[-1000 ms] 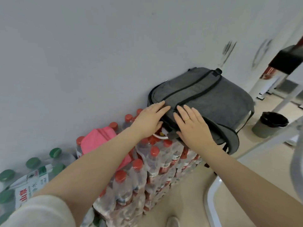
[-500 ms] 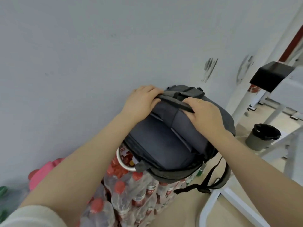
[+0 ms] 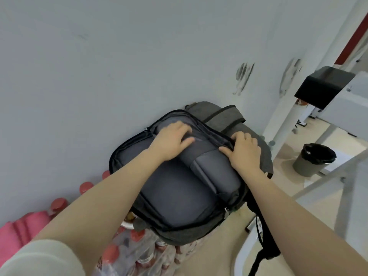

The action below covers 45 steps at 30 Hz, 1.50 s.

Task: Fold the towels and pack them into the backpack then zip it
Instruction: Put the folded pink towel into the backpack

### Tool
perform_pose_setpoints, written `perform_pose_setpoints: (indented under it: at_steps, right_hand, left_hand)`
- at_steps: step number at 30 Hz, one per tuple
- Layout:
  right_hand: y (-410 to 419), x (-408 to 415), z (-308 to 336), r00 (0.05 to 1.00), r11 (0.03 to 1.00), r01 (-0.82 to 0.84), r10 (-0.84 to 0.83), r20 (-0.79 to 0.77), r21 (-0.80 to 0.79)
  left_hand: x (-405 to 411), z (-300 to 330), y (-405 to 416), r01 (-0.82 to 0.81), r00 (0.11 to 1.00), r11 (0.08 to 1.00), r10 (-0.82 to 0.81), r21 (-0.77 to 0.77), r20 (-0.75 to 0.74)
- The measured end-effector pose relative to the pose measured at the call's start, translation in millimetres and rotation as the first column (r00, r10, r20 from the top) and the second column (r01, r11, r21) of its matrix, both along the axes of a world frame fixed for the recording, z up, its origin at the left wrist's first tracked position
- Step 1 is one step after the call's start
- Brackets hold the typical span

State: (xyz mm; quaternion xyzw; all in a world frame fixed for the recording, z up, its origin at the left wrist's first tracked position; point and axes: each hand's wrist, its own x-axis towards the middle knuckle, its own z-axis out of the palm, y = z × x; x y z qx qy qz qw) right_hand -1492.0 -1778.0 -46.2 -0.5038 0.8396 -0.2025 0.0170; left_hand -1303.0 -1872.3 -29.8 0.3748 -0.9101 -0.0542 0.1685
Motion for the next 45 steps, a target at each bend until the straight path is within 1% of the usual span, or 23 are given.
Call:
perform_pose_setpoints:
  at_steps: [1,3,6,7,9,11,12,14,16,18,21,23,25,28,29,31,33,35,38,40,42,43,45]
  right_hand:
    - [-2,1,-2,1.0,1.0,-0.001,0.001,-0.03,0.002]
    - [-5,4,-2,0.998,0.999,-0.041,0.042,-0.052,0.009]
    - [-8,11,12,0.973,0.979,-0.203,0.205,-0.104,0.03]
    - [-7,17,17,0.945,0.957,-0.288,0.291,-0.147,0.039]
    - [-3,32,24,0.853,0.883,-0.463,0.467,-0.232,0.076]
    - [1,44,19,0.764,0.808,-0.559,0.589,-0.263,0.186]
    - [3,45,13,0.742,0.781,-0.566,0.622,-0.248,0.264]
    - [5,38,-1,0.762,0.755,-0.536,0.625,-0.17,0.377]
    - [5,30,-10,0.772,0.741,-0.525,0.622,-0.134,0.419]
    - [5,30,-15,0.759,0.728,-0.524,0.634,-0.144,0.443]
    - [1,31,-17,0.763,0.721,-0.495,0.627,-0.155,0.485]
    - [2,33,-12,0.774,0.715,-0.457,0.613,-0.159,0.529]
    - [7,43,-3,0.803,0.734,-0.423,0.575,-0.156,0.531]
    - [13,74,8,0.867,0.821,-0.338,0.462,-0.188,0.461]
    - [15,91,11,0.873,0.834,-0.319,0.444,-0.203,0.45]
    - [19,127,17,0.85,0.824,-0.356,0.481,-0.214,0.44]
    - [22,162,19,0.798,0.788,-0.439,0.563,-0.216,0.432]
    - [21,185,20,0.776,0.773,-0.467,0.591,-0.219,0.43]
    - [20,203,20,0.763,0.762,-0.462,0.602,-0.235,0.454]
    - [25,216,18,0.732,0.719,-0.523,0.654,-0.192,0.457]
    - [35,233,13,0.681,0.658,-0.635,0.724,-0.111,0.405]
    - [42,243,11,0.645,0.625,-0.692,0.76,-0.079,0.361]
    - [56,263,5,0.556,0.544,-0.793,0.83,-0.039,0.275]
  left_hand:
    - [4,-7,1,0.047,0.995,0.997,-0.052,0.063,0.084]
    - [8,-16,-1,0.02,0.974,0.989,-0.053,0.148,0.223]
    - [7,-19,-10,-0.027,0.953,0.979,-0.035,0.2,0.302]
    - [6,-20,-13,-0.028,0.945,0.978,-0.042,0.207,0.323]
    - [3,-23,-17,-0.026,0.931,0.977,-0.054,0.214,0.36]
    - [1,-28,-18,-0.02,0.919,0.976,-0.067,0.216,0.389]
    - [1,-30,-18,-0.015,0.914,0.975,-0.077,0.223,0.398]
    - [2,-31,-21,-0.001,0.909,0.971,-0.1,0.24,0.405]
    - [3,-31,-23,0.01,0.903,0.966,-0.12,0.26,0.412]
    - [0,-32,-24,0.002,0.887,0.965,-0.124,0.264,0.444]
    - [-6,-32,-21,-0.066,0.864,0.972,-0.058,0.227,0.501]
    - [-4,-29,-7,-0.088,0.889,0.981,-0.001,0.174,0.457]
    - [11,-24,20,-0.03,0.945,0.991,-0.015,0.131,0.327]
    - [65,-13,67,0.069,0.993,0.989,-0.08,0.132,0.088]
    - [88,-10,81,0.079,0.996,0.992,-0.083,0.103,0.039]
    - [133,-10,102,0.071,0.997,0.996,-0.072,0.058,0.009]
    - [177,-16,120,0.025,0.999,0.998,-0.028,0.065,0.046]
    - [219,-23,135,-0.062,0.993,0.996,0.056,0.058,0.101]
    - [272,-31,161,-0.278,0.931,0.95,0.23,0.141,0.284]
    - [300,-35,177,-0.355,0.869,0.907,0.232,0.225,0.436]
    - [321,-42,187,-0.366,0.819,0.893,0.177,0.26,0.546]
    - [329,-48,189,-0.351,0.811,0.898,0.149,0.266,0.566]
    - [335,-55,192,-0.308,0.824,0.915,0.12,0.26,0.554]
